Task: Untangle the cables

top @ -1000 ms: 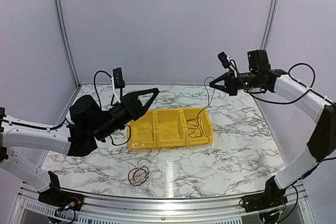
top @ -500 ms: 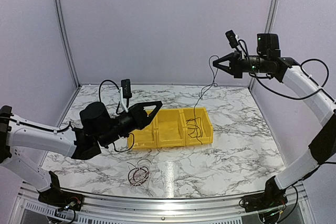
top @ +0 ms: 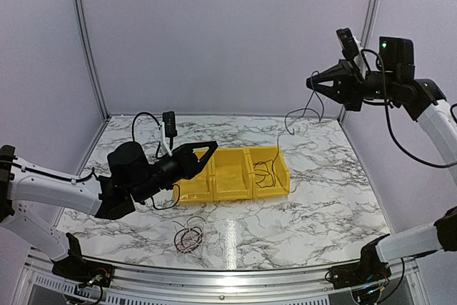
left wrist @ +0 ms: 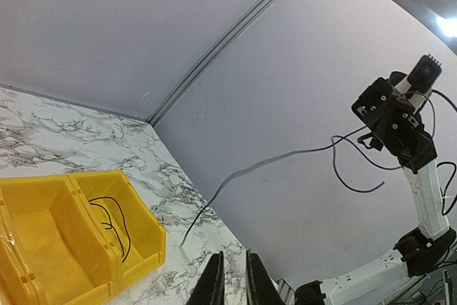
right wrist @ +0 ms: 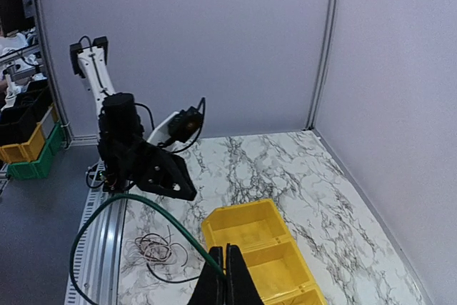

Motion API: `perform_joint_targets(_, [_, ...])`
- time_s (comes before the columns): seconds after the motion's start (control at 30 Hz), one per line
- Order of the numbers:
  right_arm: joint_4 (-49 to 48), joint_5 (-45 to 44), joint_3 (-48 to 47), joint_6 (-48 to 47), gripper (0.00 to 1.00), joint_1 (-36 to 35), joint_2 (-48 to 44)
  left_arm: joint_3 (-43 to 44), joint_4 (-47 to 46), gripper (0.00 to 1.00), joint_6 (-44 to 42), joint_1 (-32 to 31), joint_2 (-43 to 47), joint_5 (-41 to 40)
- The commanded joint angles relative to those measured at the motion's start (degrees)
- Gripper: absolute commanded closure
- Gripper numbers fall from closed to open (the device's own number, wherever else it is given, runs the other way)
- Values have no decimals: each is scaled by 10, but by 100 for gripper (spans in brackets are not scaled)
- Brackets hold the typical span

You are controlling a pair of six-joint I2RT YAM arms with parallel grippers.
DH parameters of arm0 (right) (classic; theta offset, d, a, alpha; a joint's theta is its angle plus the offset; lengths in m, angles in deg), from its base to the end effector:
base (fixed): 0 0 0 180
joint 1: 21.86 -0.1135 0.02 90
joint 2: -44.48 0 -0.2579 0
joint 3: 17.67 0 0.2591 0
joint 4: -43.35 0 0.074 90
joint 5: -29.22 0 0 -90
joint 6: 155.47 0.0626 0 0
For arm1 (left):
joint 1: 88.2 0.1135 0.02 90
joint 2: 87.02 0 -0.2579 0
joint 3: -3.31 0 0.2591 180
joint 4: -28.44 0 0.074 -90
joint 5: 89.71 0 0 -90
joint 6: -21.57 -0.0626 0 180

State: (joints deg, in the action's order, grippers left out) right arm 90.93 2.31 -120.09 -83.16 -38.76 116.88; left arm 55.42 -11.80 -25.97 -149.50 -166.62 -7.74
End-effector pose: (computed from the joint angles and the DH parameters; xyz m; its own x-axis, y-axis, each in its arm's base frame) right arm 0.2363 0.1301 0.4581 0.0121 -0.1400 -0.9901 -0.9881 0.1505 -0.0334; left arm 0.1690 -0.2905 0.2776 -0.4640 -0.5445 -0.6987 0.6640 0.3083 -0.6812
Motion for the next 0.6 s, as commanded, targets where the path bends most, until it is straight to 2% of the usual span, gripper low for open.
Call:
perform_joint_targets(0.0, [90,31,51,-82,100,-18,-37,-9,8,87,0,-2,18,-7])
perform_joint_targets(0.27, [102,2,149,-111,100,-55,-69,-6,14,86,4,-2,9,-11])
perform_joint_targets(0.57, [90,-5,101,-100,100,-55,-51,-4,14,85,11,-2,-3,-12])
